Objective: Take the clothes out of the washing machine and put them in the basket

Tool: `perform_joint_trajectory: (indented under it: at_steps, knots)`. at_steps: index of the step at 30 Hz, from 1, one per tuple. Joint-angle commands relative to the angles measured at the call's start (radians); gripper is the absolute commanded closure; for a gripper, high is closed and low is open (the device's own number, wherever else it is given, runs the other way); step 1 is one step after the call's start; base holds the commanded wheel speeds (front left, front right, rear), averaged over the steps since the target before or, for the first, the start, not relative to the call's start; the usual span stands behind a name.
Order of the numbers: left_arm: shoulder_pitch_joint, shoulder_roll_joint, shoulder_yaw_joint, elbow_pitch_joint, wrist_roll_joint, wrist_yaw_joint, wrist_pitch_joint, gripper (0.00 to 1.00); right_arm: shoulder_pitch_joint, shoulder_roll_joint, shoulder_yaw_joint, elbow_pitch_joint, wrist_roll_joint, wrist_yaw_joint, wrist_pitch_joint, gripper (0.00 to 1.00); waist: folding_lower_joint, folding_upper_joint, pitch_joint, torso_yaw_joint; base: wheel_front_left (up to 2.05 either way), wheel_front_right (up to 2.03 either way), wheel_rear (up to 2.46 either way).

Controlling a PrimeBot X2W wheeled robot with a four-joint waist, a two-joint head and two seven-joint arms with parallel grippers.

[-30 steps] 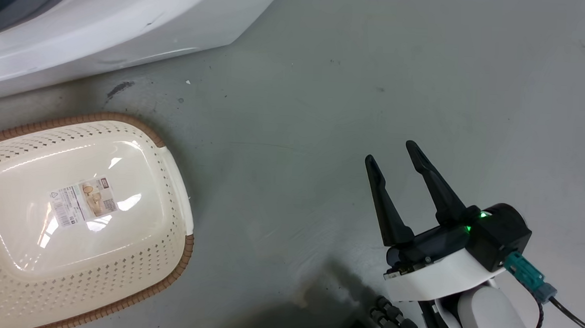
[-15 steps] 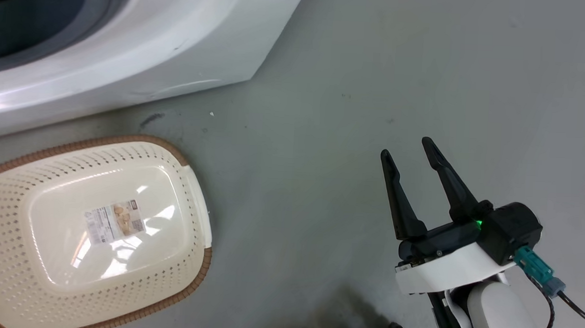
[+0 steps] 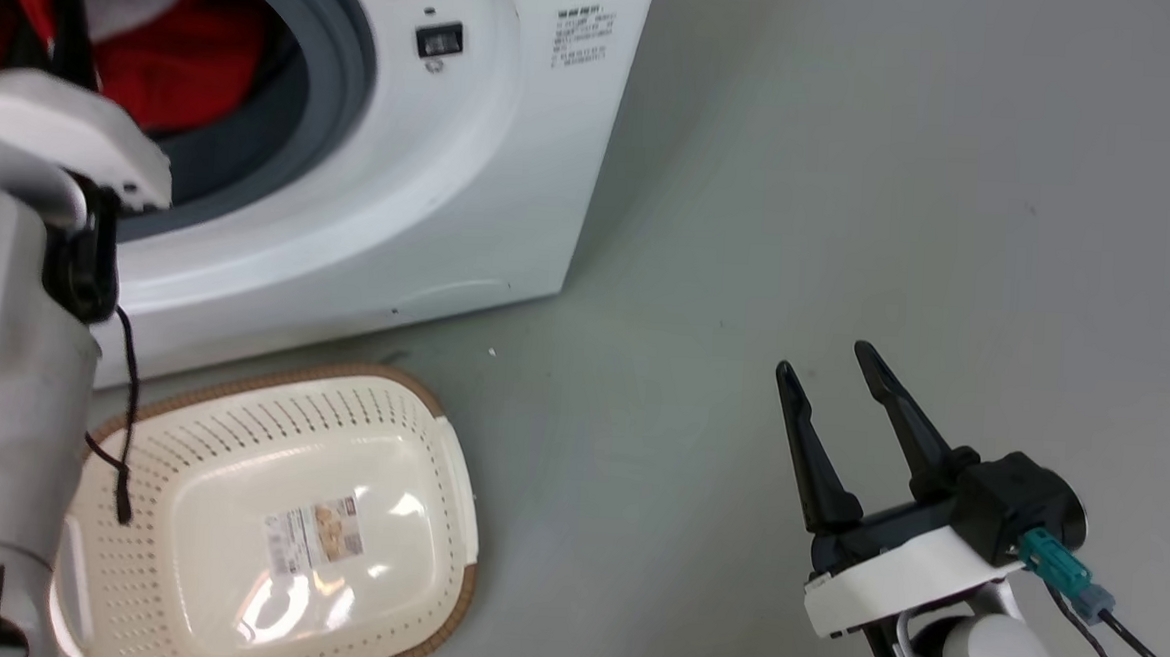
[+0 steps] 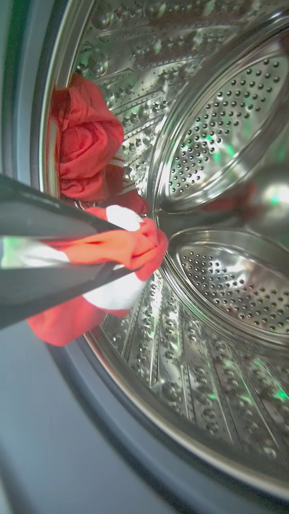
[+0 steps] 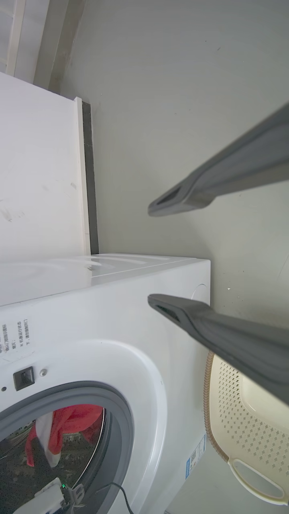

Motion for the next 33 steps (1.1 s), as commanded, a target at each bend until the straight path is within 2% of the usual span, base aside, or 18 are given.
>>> perform_joint_trajectory:
  at_steps: [1,4,13,14,18,26,33]
  knots:
    - [0.037,-0.003,0.019,-0.024,0.008,0.003,-0.005,1.00,0.020,0.001,-0.006,0.006,-0.006,-0.001,0.005,0.00,0.0001,0.0000,-0.082,0.029,0.00,0.00,0.00]
    - [0.140,-0.031,0.062,-0.074,0.027,0.011,-0.004,1.00,0.048,0.001,-0.015,0.009,-0.010,-0.001,0.016,0.00,0.0001,0.0000,-0.146,0.042,0.00,0.00,0.00]
    - [0.387,-0.099,0.177,-0.239,0.102,-0.003,-0.004,1.00,0.128,0.001,-0.058,-0.007,-0.030,-0.001,0.060,0.00,0.0001,0.0000,-0.305,0.082,0.00,0.00,0.00]
    - [0.461,-0.123,0.206,-0.306,0.132,-0.009,-0.004,1.00,0.152,0.001,-0.076,-0.025,-0.037,-0.001,0.074,0.00,0.0001,0.0000,-0.340,0.096,0.00,0.00,0.00]
    - [0.570,-0.170,0.233,-0.395,0.157,-0.016,-0.004,1.00,0.183,0.002,-0.099,-0.041,-0.041,-0.001,0.089,0.00,0.0001,0.0000,-0.380,0.117,0.00,0.00,0.00]
    - [0.757,-0.238,0.220,-0.568,0.202,-0.025,-0.004,1.00,0.240,0.002,-0.145,-0.067,-0.035,-0.001,0.107,0.00,0.0001,0.0000,-0.412,0.167,0.00,0.00,0.00]
    - [0.917,-0.299,0.187,-0.647,0.195,-0.014,0.000,1.00,0.260,0.002,-0.167,-0.096,-0.048,-0.001,0.128,0.00,0.0001,0.0000,-0.407,0.218,0.00,0.00,0.00]
